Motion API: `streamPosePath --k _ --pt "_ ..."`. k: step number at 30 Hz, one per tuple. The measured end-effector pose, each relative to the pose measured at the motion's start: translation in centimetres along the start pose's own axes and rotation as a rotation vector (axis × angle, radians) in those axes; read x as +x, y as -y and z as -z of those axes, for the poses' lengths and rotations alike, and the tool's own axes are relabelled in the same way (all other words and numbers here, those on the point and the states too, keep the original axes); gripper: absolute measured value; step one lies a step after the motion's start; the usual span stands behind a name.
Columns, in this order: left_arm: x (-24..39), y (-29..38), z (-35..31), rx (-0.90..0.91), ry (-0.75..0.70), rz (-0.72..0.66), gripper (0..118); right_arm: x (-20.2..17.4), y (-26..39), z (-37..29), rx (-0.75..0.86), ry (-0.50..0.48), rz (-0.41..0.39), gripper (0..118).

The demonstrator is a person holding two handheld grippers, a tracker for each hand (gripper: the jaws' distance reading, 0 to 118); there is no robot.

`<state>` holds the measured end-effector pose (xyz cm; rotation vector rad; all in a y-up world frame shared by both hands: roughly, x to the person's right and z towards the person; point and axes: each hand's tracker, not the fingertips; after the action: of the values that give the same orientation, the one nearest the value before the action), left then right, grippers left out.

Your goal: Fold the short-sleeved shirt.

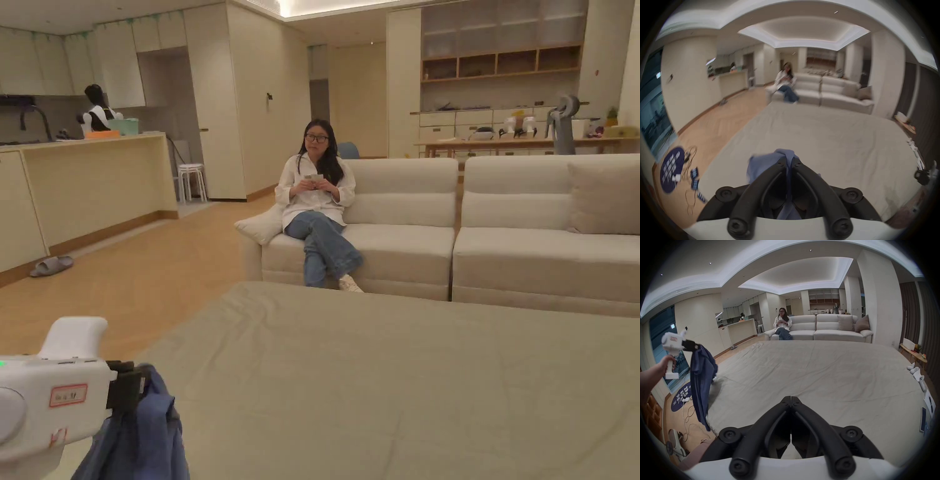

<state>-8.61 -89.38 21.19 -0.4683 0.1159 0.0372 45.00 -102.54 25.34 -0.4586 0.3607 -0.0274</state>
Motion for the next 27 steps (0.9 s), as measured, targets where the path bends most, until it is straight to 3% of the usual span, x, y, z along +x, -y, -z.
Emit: streamPosePath --k 7,13,18,23,25,26,27 --pt "14.2 -7.7 -6.7 0.187 0.308 0.172 3 2.8 -1.4 -4.4 0.098 0.065 0.042 0" --pt "25.8 -9.6 -6.4 0.161 0.57 0.229 3 6.0 -1.5 -8.6 0.148 0.143 0.055 0" --pt "35.3 -6.2 -0.1 -0.179 0.703 0.34 3 9.2 -0.4 -10.8 0.158 0.222 0.068 0" --pt "42.0 5.5 11.1 -0.598 0.727 0.268 3 11.9 1.9 -10.2 0.113 0.257 0.121 0" --pt "42.8 10.3 15.2 -0.711 0.671 0.153 13 12.4 2.9 -9.5 0.08 0.239 0.167 0" --pt "42.9 12.6 17.4 -0.806 0.63 0.075 28 12.6 3.4 -9.2 0.067 0.225 0.183 0" --pt "42.7 14.0 18.7 -0.849 0.6 -0.012 60 12.7 3.8 -8.9 0.062 0.22 0.189 0"
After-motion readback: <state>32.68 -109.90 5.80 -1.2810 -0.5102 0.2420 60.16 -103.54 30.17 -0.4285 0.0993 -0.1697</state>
